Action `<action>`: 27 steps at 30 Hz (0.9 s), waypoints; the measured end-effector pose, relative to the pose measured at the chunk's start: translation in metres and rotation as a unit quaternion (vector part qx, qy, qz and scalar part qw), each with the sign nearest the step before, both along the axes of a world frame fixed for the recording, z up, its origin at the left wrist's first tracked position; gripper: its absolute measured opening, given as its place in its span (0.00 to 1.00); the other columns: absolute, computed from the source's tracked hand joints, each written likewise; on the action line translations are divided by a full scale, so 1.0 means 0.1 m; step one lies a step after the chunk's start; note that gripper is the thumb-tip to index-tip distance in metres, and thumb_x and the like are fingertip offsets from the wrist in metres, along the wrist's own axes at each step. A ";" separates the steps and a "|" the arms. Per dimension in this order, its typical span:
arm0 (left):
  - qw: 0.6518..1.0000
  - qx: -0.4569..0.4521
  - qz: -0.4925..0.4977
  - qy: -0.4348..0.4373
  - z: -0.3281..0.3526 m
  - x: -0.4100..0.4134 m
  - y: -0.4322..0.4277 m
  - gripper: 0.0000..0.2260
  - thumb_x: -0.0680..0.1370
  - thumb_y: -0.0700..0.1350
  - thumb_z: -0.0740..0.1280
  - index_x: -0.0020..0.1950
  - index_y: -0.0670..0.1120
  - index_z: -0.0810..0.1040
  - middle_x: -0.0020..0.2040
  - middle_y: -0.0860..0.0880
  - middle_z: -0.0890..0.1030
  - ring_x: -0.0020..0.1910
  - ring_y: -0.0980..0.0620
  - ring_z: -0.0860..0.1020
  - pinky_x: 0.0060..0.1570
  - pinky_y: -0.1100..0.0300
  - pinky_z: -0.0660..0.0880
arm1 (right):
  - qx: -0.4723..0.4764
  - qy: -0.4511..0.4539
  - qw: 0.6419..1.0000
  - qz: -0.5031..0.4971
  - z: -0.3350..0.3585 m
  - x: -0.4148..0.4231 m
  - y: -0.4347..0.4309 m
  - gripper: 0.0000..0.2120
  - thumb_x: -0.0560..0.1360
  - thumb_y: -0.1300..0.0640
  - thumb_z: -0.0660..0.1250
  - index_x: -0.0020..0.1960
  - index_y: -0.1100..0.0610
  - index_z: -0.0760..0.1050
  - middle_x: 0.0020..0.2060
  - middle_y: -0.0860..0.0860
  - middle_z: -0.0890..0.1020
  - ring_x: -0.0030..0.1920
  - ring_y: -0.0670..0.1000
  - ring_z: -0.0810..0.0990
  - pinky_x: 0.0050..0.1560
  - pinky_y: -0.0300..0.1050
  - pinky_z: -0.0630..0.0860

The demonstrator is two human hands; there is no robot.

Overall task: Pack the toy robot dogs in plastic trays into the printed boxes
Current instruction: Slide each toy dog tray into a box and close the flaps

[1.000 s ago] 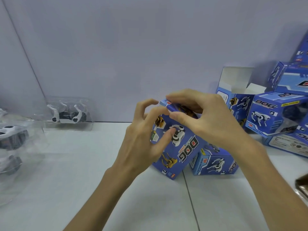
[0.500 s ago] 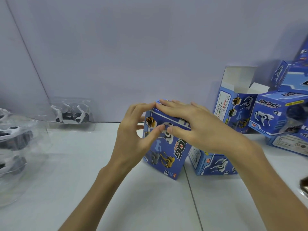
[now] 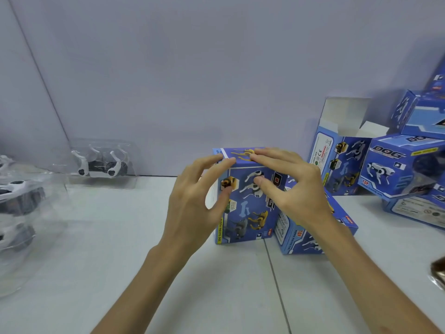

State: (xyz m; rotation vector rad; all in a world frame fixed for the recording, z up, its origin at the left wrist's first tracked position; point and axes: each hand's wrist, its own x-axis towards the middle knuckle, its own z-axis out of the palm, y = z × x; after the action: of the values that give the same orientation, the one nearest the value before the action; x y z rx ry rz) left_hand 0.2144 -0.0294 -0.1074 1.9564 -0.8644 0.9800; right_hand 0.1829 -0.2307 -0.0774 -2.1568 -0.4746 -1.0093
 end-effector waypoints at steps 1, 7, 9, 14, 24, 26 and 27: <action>1.000 -0.004 0.002 0.000 -0.01 0.00 0.01 0.18 0.78 0.42 0.71 0.68 0.46 0.78 0.64 0.47 0.78 0.61 0.47 0.77 0.58 0.46 0.76 | 0.005 -0.010 1.000 0.000 -0.02 0.01 0.02 0.19 0.72 0.63 0.75 0.62 0.55 0.82 0.61 0.46 0.82 0.67 0.46 0.76 0.69 0.42 0.71; 0.999 -0.017 0.028 -0.012 -0.03 0.01 0.00 0.14 0.76 0.44 0.71 0.62 0.47 0.82 0.62 0.48 0.79 0.57 0.49 0.76 0.58 0.53 0.72 | 0.035 -0.008 0.999 -0.001 -0.09 0.03 0.04 0.17 0.72 0.60 0.74 0.61 0.53 0.82 0.60 0.45 0.82 0.67 0.47 0.76 0.67 0.57 0.73; 0.999 -0.028 0.019 -0.005 -0.02 0.01 -0.02 0.13 0.76 0.43 0.71 0.61 0.46 0.82 0.62 0.48 0.78 0.57 0.50 0.75 0.57 0.51 0.73 | 0.040 -0.009 0.999 0.002 -0.08 0.03 0.05 0.16 0.72 0.60 0.74 0.60 0.53 0.82 0.60 0.44 0.82 0.67 0.46 0.76 0.68 0.54 0.73; 0.998 -0.055 -0.013 0.032 0.02 -0.02 -0.05 0.11 0.75 0.41 0.72 0.57 0.44 0.82 0.59 0.48 0.78 0.59 0.49 0.76 0.57 0.45 0.74 | 0.064 0.016 0.998 0.007 -0.07 0.03 0.05 0.16 0.71 0.65 0.76 0.57 0.56 0.84 0.58 0.47 0.84 0.66 0.45 0.76 0.68 0.43 0.72; 0.996 -0.077 -0.014 0.042 0.16 -0.11 -0.11 0.06 0.72 0.40 0.73 0.48 0.44 0.83 0.51 0.51 0.77 0.54 0.48 0.72 0.53 0.53 0.72 | 0.133 0.115 0.979 0.106 0.06 0.02 -0.05 0.17 0.70 0.72 0.74 0.55 0.55 0.84 0.58 0.48 0.84 0.68 0.44 0.75 0.68 0.40 0.71; 0.995 -0.083 -0.010 0.050 0.16 -0.11 -0.08 0.05 0.73 0.44 0.73 0.49 0.47 0.84 0.54 0.51 0.76 0.56 0.50 0.72 0.56 0.56 0.70 | 0.138 0.127 0.974 0.125 0.08 0.03 -0.07 0.17 0.73 0.72 0.71 0.56 0.53 0.84 0.60 0.48 0.83 0.69 0.44 0.73 0.63 0.37 0.74; 0.994 -0.089 -0.014 0.063 0.16 -0.10 -0.07 0.06 0.73 0.45 0.73 0.50 0.49 0.84 0.55 0.51 0.74 0.59 0.50 0.72 0.58 0.57 0.69 | 0.151 0.131 0.971 0.133 0.09 0.03 -0.08 0.17 0.74 0.71 0.70 0.56 0.53 0.83 0.61 0.48 0.82 0.69 0.43 0.74 0.59 0.35 0.75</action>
State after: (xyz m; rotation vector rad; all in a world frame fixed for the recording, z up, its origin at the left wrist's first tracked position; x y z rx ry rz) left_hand 0.2046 -0.0364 -0.0912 1.8291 -0.7070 0.8772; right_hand 0.1863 -0.2392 -0.0679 -1.8575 -0.4378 -0.5950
